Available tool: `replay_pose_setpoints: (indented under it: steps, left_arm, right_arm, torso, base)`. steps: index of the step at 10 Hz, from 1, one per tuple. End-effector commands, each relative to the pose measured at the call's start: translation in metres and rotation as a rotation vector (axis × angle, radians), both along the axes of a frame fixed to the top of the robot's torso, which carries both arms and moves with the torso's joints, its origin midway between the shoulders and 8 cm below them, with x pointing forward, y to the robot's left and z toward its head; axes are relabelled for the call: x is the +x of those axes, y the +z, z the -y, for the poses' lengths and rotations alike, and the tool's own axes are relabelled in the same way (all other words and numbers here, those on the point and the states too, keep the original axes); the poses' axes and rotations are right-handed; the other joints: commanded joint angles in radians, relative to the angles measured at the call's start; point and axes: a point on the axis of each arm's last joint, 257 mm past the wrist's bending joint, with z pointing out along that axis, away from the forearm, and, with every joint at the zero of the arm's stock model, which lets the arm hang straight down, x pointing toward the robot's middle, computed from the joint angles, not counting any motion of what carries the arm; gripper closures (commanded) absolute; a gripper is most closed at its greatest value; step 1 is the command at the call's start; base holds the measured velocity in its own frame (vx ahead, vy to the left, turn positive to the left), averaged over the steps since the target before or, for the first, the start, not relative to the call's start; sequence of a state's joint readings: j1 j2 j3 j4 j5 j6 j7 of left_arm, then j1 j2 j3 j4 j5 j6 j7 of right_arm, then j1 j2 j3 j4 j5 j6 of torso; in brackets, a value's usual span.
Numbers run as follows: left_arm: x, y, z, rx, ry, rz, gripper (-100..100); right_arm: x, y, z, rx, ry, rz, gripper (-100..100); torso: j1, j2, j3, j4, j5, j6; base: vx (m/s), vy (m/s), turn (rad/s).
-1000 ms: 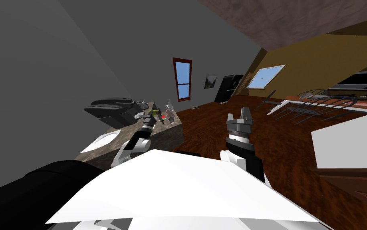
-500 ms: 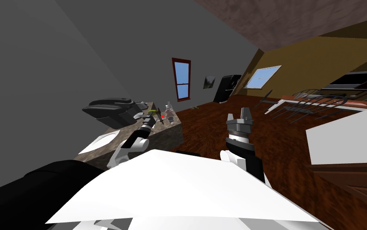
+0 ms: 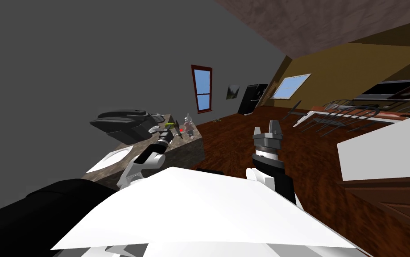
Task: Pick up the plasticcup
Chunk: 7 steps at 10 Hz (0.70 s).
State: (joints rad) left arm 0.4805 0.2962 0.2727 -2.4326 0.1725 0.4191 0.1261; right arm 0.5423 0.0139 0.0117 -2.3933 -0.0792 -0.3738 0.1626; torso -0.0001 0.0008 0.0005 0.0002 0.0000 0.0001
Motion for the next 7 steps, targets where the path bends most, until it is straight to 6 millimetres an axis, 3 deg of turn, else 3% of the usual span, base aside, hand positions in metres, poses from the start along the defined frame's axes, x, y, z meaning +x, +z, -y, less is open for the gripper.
replay_pose_setpoints:
  steps: [1,7]
  left_arm:
    - [-0.001,-0.008,-0.004,-0.014,0.009,-0.040,-100]
    - [-0.003,-0.026,-0.014,-0.054,0.027,-0.148,-100]
  right_arm:
    - [0.000,0.000,0.000,0.000,0.000,0.000,0]
    - [0.000,0.000,0.000,0.000,0.000,0.000,0]
  torso:
    - [0.000,0.000,0.000,0.000,0.000,0.000]
    - [0.000,-0.001,0.000,0.000,0.000,0.000]
  base:
    - [-0.015,-0.003,-0.032]
    - [-0.006,-0.001,-0.030]
